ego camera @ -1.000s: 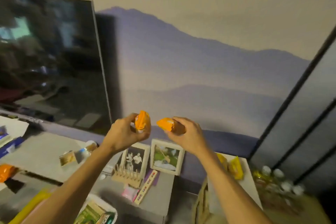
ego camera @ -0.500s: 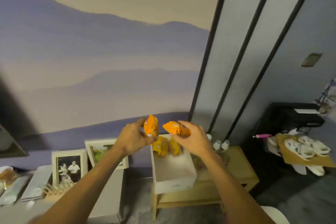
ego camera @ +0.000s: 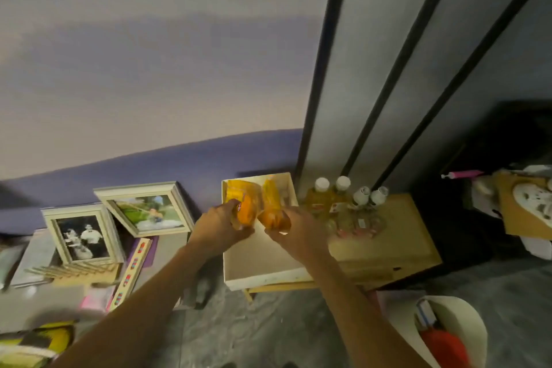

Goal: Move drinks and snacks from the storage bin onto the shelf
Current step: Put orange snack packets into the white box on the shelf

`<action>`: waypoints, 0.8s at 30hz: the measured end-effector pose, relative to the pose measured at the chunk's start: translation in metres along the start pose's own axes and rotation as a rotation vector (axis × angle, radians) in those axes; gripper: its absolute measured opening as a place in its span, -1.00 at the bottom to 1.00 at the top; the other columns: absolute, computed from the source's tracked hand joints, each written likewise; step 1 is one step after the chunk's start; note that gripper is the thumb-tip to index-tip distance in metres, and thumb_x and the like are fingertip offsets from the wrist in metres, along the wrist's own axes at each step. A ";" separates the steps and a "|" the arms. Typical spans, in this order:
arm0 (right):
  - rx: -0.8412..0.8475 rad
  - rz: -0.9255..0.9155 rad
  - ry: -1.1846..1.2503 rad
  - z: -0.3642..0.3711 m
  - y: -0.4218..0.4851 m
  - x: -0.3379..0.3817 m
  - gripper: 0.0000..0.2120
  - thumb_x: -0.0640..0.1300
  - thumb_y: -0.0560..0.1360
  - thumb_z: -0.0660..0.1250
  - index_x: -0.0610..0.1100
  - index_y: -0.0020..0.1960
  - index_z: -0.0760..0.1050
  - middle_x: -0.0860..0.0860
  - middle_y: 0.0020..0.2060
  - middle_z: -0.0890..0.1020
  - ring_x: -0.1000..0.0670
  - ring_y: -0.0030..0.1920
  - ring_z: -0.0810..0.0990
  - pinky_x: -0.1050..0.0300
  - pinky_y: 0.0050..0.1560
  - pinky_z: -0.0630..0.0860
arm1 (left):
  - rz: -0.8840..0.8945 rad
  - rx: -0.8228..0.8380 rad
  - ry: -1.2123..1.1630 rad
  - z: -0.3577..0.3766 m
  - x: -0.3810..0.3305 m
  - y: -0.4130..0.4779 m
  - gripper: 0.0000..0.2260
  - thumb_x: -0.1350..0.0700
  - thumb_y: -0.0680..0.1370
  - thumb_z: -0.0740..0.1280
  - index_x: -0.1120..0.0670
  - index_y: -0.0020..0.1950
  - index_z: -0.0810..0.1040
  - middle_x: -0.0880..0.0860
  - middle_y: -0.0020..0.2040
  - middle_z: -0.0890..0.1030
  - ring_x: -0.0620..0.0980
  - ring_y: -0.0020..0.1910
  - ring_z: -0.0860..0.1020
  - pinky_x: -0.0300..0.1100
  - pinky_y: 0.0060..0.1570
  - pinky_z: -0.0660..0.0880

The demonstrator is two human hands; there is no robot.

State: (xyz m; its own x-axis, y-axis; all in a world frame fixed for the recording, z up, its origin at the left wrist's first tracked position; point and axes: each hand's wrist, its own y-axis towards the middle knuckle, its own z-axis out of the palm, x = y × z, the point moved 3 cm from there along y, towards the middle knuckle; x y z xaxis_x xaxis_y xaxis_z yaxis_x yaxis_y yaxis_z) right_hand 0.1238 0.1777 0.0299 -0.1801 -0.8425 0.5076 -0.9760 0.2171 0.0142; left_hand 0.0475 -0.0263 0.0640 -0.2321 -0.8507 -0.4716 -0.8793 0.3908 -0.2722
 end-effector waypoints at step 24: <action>0.027 0.114 -0.212 0.070 0.022 -0.026 -0.27 0.42 0.52 0.32 0.07 0.56 0.38 0.01 0.51 0.46 -0.12 0.47 0.47 -0.17 0.43 0.48 | 0.192 0.051 0.252 0.063 0.052 0.070 -0.54 -0.26 0.63 0.27 -0.12 0.49 0.37 0.00 0.35 0.59 0.11 0.24 0.61 0.04 0.23 0.53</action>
State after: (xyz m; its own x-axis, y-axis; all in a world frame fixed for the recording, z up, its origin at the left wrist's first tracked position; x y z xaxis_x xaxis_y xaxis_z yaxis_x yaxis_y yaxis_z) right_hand 0.0989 0.1700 -0.0438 -0.3085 -0.8986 0.3120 -0.9502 0.3063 -0.0575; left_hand -0.0002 -0.0211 -0.0321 -0.4927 -0.8177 -0.2975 -0.7892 0.5640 -0.2431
